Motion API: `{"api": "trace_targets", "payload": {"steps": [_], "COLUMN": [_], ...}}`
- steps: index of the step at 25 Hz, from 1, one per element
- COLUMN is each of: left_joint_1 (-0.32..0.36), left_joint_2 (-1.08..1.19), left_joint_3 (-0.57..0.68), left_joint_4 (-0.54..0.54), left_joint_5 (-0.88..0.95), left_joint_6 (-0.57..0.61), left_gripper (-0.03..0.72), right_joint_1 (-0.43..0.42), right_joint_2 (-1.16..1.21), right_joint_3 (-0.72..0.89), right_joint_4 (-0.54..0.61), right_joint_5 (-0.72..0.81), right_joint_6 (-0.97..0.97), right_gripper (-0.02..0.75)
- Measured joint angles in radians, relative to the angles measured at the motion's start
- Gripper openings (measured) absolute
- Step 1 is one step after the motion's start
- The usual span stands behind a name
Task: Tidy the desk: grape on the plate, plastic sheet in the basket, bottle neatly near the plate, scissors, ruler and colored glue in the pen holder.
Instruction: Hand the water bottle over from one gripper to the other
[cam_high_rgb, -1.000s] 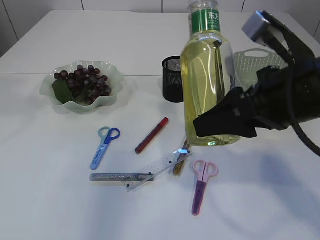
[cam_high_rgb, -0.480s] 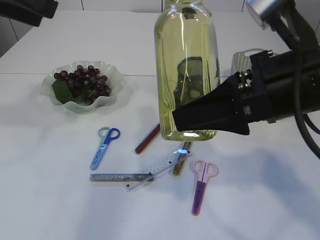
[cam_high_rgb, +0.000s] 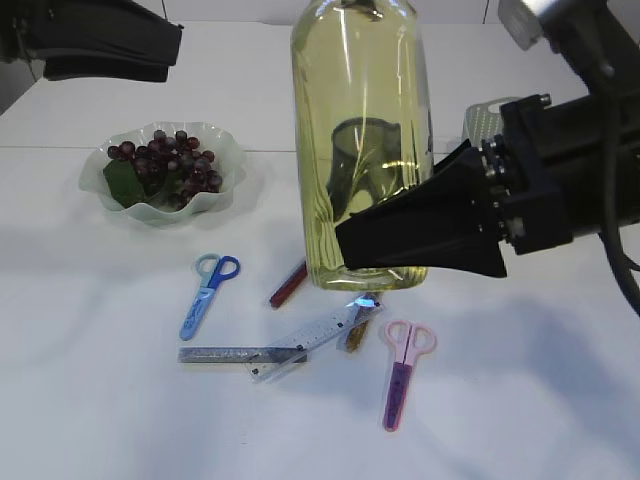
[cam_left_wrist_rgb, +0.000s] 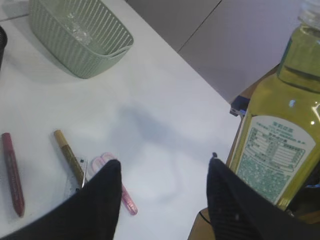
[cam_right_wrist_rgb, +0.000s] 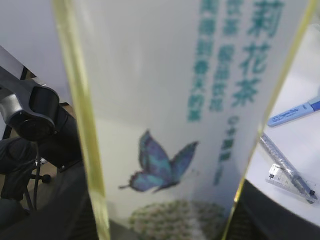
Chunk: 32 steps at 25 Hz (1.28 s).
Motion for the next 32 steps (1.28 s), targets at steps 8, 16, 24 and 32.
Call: {"api": "trace_targets", "payload": {"steps": [8,16,24,32], "left_joint_1": [-0.001,-0.051,-0.108,-0.108], "left_joint_2": [0.034,0.034,0.034,0.034], "left_joint_3": [0.041,0.041,0.043,0.043], "left_joint_4": [-0.107,-0.192,-0.258,-0.260], "left_joint_5": [-0.013,-0.017,-0.020,-0.021], "left_joint_6": [0.095,0.152,0.186,0.188], "left_gripper": [0.575,0.622,0.622,0.577], "right_joint_1": [0.000,0.000,0.000,0.000], "right_joint_2": [0.000,0.000,0.000,0.000], "right_joint_3": [0.000,0.000,0.000,0.000], "right_joint_4": [0.100,0.191,0.191,0.204], "right_joint_5": [0.006,0.010,0.007,0.007], "right_joint_6": [-0.004,0.000,0.002,0.004], "right_gripper": [0.434,0.434,0.434,0.434]}}
